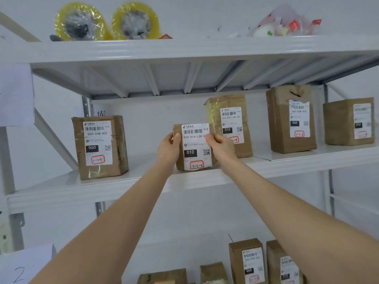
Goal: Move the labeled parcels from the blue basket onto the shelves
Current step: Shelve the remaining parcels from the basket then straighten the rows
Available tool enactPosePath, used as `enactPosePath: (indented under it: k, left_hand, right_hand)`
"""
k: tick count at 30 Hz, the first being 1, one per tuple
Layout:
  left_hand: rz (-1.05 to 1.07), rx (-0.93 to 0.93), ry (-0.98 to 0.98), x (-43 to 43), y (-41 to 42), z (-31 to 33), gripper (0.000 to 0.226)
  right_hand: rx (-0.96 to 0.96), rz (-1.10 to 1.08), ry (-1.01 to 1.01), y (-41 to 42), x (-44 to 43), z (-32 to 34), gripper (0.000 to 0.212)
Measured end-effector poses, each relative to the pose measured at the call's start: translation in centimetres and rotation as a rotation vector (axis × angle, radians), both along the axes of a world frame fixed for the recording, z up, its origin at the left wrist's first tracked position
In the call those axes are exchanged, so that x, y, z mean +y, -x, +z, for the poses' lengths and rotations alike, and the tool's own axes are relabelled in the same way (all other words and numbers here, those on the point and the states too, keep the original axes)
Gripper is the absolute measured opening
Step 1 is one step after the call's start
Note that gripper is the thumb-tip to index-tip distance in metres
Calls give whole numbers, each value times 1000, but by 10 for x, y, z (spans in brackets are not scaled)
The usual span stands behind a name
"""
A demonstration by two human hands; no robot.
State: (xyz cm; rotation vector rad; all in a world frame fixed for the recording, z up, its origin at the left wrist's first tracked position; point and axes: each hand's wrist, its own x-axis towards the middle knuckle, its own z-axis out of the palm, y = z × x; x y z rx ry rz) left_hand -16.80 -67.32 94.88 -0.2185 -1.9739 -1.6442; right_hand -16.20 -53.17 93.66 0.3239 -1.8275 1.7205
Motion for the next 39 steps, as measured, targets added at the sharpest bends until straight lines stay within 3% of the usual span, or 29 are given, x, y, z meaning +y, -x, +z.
enactPosePath:
  k: [10, 17, 22, 36, 39]
  left_hand:
    - [106, -123, 137, 4, -8, 3, 60]
    - [130, -99, 157, 5, -13, -3, 39]
    - [105, -99, 175, 0, -12, -4, 37]
    - [117, -134, 241, -6, 9, 4, 45]
    - [117, -143, 243, -7, 15, 5, 45]
  right_hand:
    - [29, -193, -138, -1, 5, -8, 39]
    - [0, -277, -291, 6, 3, -15, 9]
    - [-20, -336, -339, 7, 4, -15, 27]
    - [-83, -228, -317, 17, 4, -5, 29]
    - [-88, -202, -302, 22, 3, -4, 37]
